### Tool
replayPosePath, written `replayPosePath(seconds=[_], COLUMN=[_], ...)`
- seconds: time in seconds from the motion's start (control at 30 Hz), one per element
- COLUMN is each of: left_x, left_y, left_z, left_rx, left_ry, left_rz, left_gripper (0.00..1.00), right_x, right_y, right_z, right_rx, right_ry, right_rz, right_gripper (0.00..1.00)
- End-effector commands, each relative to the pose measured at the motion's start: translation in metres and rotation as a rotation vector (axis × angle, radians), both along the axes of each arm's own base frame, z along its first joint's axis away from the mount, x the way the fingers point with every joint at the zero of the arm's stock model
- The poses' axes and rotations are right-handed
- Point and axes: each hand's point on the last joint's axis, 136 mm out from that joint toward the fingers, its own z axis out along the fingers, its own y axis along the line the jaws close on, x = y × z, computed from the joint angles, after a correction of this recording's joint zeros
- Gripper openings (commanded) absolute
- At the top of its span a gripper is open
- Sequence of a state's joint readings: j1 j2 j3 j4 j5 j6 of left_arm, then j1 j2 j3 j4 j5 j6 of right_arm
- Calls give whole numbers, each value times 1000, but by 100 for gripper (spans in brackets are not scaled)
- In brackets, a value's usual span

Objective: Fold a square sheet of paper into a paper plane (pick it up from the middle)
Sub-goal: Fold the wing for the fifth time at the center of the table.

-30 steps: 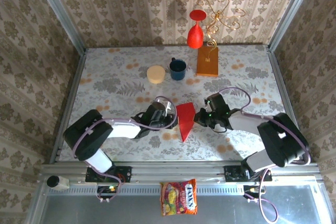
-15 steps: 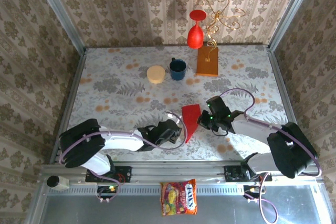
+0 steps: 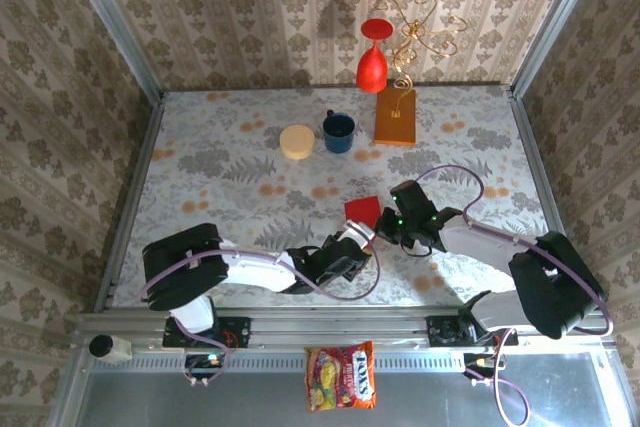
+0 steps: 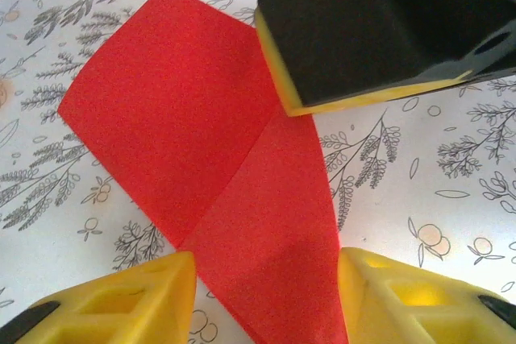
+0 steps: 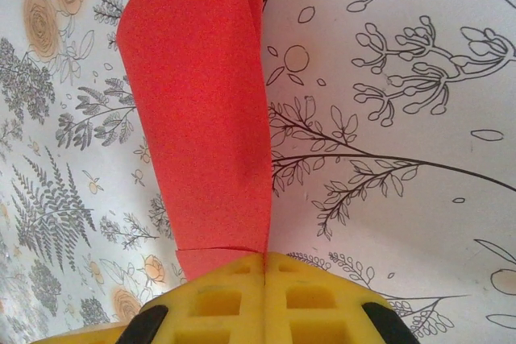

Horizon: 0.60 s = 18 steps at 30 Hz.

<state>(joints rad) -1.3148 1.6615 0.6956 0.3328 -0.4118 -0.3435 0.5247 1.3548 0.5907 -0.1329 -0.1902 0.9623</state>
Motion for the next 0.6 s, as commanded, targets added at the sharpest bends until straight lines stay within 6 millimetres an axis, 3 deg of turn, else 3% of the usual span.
replayPosePath(seconds=[0.0, 0.43, 0.57], left_x=[-4, 2, 5], left_y=[-17, -24, -23], left_z=[10, -12, -14], left_rx=[-32, 39, 49], left_ry=[-20, -30, -41], left_rz=[-43, -30, -20], left_gripper=[52, 53, 41], right_x=[3, 2, 1], right_y=[0, 1, 0], right_z=[2, 3, 2], right_rx=[-15, -7, -9], right_ry=[11, 17, 20], right_rz=[-17, -20, -21], right_gripper=[0, 0, 0])
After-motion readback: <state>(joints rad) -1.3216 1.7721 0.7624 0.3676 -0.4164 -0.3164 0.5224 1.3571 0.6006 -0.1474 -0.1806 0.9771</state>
